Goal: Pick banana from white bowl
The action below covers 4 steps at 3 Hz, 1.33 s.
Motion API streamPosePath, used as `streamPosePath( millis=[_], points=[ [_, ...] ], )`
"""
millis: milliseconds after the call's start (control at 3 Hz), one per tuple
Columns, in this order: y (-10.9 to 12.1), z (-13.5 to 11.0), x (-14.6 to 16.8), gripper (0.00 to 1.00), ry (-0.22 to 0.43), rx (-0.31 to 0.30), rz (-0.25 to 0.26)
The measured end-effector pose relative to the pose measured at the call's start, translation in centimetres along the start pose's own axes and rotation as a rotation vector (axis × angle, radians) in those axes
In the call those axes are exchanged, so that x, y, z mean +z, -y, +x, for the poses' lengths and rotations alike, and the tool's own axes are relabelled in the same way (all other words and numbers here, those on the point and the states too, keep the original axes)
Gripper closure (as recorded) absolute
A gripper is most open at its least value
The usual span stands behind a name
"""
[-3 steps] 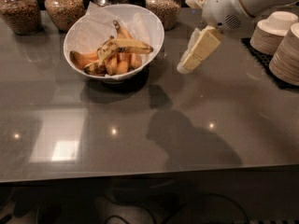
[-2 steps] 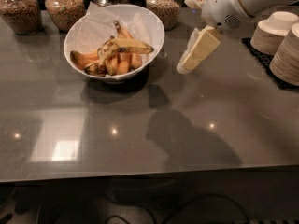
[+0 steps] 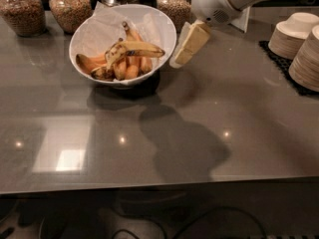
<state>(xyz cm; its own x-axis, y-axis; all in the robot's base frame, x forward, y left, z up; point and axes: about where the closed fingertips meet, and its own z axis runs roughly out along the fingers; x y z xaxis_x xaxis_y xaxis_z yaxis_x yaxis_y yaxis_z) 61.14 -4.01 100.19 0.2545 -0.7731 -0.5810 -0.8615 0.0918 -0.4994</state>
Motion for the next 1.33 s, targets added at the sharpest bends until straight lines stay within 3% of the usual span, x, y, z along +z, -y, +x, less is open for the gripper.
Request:
streamPosePath(
  millis=[333, 667, 1000, 1333],
  points=[
    [2.2, -1.9, 3.9, 0.04, 0.052, -0.059, 0.004],
    [3.4, -2.8, 7.1, 0.23, 0.084, -0.075, -0.004],
    [3.3, -2.5, 9.5, 0.43, 0.089, -0.071, -0.036],
    [2.7, -1.7, 11.1, 0.42, 0.078, -0.064, -0.071]
  ],
)
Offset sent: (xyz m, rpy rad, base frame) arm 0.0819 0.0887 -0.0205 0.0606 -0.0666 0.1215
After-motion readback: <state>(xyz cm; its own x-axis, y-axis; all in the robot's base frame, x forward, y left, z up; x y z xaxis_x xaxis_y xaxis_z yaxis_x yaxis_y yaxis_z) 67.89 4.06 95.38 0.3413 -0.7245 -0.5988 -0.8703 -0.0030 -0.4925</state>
